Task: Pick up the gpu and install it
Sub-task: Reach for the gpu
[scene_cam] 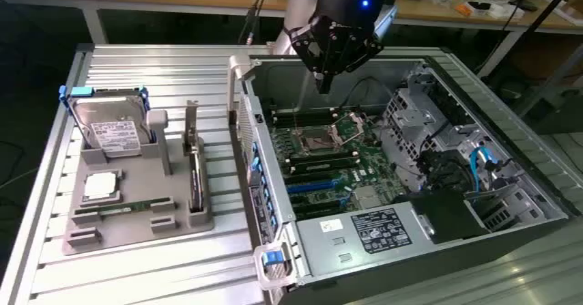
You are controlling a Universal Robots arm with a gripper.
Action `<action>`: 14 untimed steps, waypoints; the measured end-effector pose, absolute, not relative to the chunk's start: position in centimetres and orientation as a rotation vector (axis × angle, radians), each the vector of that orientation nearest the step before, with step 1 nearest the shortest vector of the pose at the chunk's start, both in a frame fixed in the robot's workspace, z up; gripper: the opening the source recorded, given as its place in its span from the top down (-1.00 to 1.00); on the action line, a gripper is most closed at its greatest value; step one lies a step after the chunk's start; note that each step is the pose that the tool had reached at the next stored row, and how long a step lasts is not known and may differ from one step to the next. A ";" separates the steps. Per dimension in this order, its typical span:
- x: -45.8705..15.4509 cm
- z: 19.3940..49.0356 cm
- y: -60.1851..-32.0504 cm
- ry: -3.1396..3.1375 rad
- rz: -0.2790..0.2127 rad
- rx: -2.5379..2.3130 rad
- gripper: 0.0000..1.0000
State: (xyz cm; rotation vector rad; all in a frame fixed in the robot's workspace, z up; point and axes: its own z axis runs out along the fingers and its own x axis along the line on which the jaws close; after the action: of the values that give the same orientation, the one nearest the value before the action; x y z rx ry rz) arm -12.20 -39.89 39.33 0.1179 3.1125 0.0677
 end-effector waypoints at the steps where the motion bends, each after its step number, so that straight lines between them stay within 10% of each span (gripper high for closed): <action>1: -12.2 39.3 -39.9 3.113 0.068 0.118 0.79; 14: -14.9 39.2 -39.9 3.113 0.068 0.118 0.79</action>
State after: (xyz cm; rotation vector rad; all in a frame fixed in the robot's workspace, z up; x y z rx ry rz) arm -14.94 -39.89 39.19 0.1180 3.1126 0.0678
